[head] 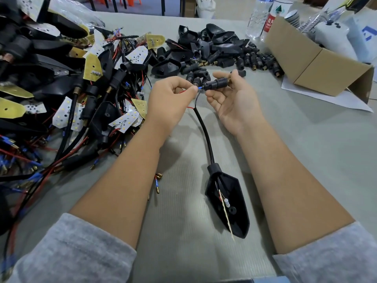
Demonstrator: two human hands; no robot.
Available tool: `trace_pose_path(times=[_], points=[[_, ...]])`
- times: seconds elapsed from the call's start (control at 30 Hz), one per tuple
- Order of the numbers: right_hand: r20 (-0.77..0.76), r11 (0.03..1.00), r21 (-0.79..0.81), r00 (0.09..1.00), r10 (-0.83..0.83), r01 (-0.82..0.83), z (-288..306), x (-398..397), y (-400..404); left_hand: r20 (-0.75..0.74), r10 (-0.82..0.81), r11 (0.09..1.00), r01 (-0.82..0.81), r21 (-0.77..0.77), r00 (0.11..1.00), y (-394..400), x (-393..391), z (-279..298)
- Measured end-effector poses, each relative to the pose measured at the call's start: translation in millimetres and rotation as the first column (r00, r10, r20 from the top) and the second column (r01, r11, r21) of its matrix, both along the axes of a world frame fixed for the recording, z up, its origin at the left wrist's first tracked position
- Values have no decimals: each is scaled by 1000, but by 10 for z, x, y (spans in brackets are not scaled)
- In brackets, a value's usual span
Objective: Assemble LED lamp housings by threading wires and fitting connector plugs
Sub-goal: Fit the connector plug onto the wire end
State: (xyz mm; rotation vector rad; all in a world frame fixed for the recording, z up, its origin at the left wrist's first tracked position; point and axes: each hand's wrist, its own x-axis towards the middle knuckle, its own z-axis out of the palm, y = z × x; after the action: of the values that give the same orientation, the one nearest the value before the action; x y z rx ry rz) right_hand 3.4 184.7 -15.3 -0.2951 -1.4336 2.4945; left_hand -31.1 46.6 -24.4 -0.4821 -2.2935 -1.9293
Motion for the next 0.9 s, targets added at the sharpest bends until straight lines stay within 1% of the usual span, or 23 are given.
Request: trace_pose_path(times=[0.13,0.3,0.47,0.63,0.77,0.9], points=[[-16,1000,4,1000,21,-21,-10,10,18,2,3,1000,-3,0,1000,5,5,10],[-4,996,61,998,69,-68,6,20,21,-5,6,1000,-6,7,1000,-27,-13,13],[-9,988,105,994,111,-110,4,27,3,-9,-48,999,48,-19,999,-24,4,21],[-6,993,36,993,115,-115,13,21,-8,5,-46,999,46,8,999,0,21,51],[-7,997,-19,997,78,-78,11,10,-22,50,5,999,-7,40,999,0,-11,58],[-15,996,-69,998,61,-62,18,16,-10,40,47,999,-48,23,998,-23,-36,52]])
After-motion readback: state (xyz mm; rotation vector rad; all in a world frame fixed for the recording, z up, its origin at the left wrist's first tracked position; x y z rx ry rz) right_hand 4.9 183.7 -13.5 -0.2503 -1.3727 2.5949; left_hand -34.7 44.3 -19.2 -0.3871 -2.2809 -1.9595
